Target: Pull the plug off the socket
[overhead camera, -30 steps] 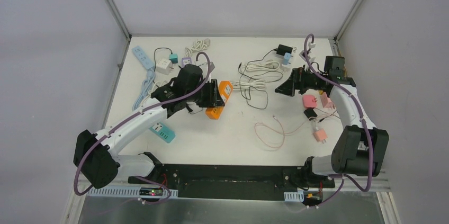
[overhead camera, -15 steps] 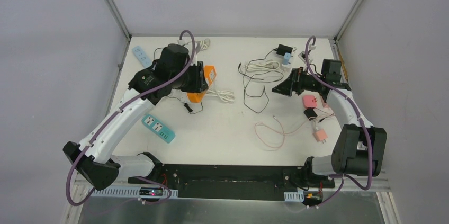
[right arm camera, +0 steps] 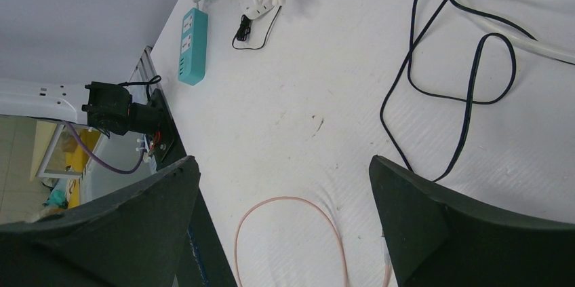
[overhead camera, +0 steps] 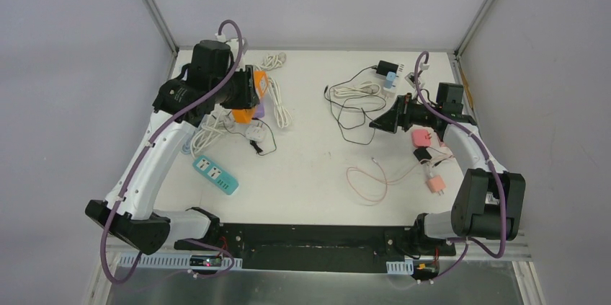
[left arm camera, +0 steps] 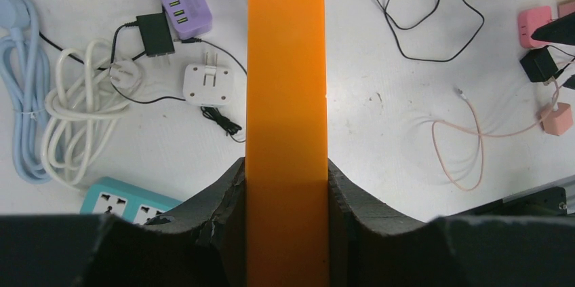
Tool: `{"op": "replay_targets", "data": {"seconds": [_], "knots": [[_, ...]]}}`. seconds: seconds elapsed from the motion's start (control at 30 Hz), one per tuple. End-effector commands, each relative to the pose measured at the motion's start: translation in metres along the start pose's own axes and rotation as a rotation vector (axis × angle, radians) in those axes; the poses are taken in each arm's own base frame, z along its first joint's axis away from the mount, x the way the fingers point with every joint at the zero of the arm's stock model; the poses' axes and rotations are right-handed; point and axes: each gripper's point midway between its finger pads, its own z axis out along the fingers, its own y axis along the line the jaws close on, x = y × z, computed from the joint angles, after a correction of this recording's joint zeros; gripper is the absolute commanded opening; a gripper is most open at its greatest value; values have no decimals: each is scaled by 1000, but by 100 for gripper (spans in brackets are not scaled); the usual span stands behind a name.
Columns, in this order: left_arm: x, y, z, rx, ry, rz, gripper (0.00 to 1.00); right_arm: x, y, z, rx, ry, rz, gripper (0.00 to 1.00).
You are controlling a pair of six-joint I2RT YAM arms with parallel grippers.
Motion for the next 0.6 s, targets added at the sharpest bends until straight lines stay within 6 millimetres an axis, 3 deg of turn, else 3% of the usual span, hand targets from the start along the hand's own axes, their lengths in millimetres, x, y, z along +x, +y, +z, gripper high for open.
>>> {"op": "replay_targets", "data": {"seconds": [0.0, 0.2, 0.57], "knots": [[-12, 6, 4, 54, -46, -11, 0, -8, 10, -1, -36, -23, -74, 100], [20, 31, 30, 65, 11, -141, 0, -6, 8, -1, -33, -22, -74, 100], [126, 104, 55, -88, 165, -366, 0, -2, 2, -2, -20, -19, -68, 100]]}}
